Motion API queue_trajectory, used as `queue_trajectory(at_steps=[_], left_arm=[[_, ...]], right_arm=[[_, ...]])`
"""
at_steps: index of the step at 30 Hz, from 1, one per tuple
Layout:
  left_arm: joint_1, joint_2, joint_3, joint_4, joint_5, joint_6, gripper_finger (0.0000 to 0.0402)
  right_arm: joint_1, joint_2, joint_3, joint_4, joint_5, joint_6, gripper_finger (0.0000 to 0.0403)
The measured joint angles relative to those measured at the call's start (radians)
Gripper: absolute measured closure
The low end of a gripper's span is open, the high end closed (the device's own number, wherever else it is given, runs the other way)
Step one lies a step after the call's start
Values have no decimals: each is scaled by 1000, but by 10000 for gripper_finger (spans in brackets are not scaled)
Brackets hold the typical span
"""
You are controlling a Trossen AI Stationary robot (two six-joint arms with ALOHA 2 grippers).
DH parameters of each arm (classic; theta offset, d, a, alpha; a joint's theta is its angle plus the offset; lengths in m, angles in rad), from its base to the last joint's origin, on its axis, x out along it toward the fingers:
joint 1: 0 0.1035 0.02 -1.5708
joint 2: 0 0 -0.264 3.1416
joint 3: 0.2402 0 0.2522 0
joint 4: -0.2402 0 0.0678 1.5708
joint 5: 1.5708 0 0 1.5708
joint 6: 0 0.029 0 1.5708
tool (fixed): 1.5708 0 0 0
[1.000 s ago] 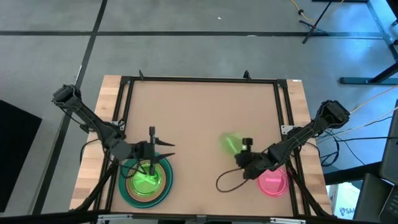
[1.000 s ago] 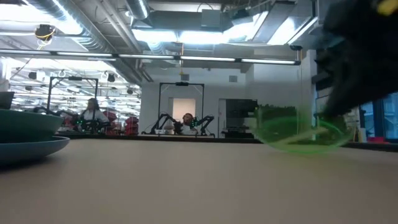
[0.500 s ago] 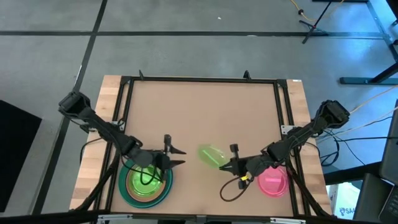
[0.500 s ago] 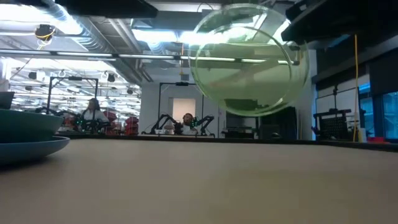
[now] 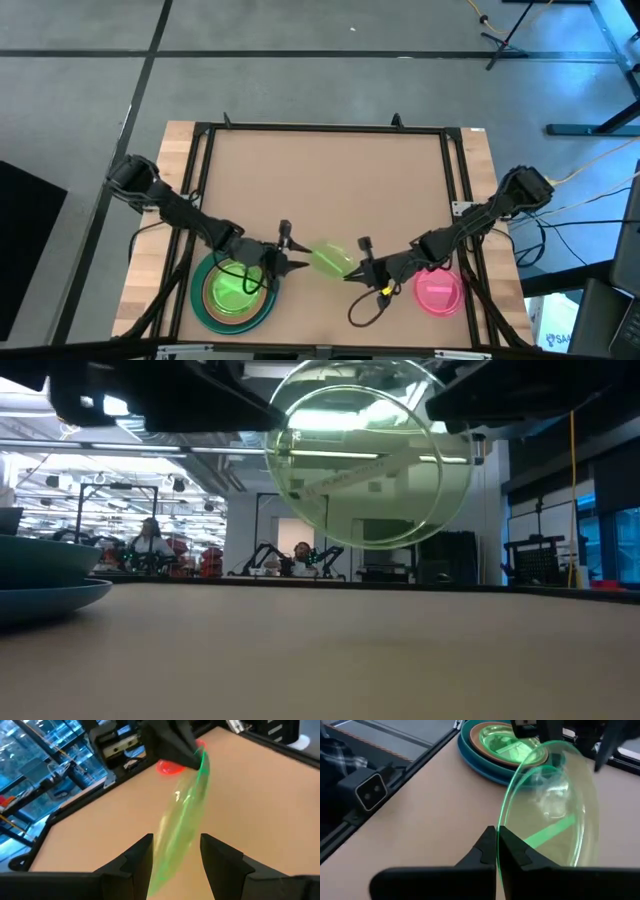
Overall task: Stack plastic plates
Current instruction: Stack the green plate on top of the green plate
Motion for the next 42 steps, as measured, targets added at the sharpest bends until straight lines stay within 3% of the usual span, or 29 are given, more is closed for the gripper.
queue_trajectory(at_steps=[5,9,17,20,25,30,33,38,42], left_arm=[[15,1,0,1,-2,-9,245],[14,1,0,2,106,-22,259],[14,1,0,-8,196,-27,358],[11,1,0,-20,203,-23,392],[-4,-18,2,-41,161,-28,392],[-79,-88,112,-380,-11,-171,396],[-140,-104,214,-599,-64,-264,399],[-256,-109,411,-1046,-68,-573,399],[-358,-109,494,-1255,-55,-846,399]], right_arm=[[-1,15,15,-2,-1,-27,403],[-13,15,16,-2,0,-25,403],[-12,29,16,41,-6,10,391],[-12,26,17,47,11,32,368],[-11,-9,17,-18,36,16,302],[-11,-122,16,-171,35,70,258],[-10,-161,17,-205,43,96,249],[-10,-162,15,-229,37,116,249],[-11,-156,15,-259,47,136,249]])
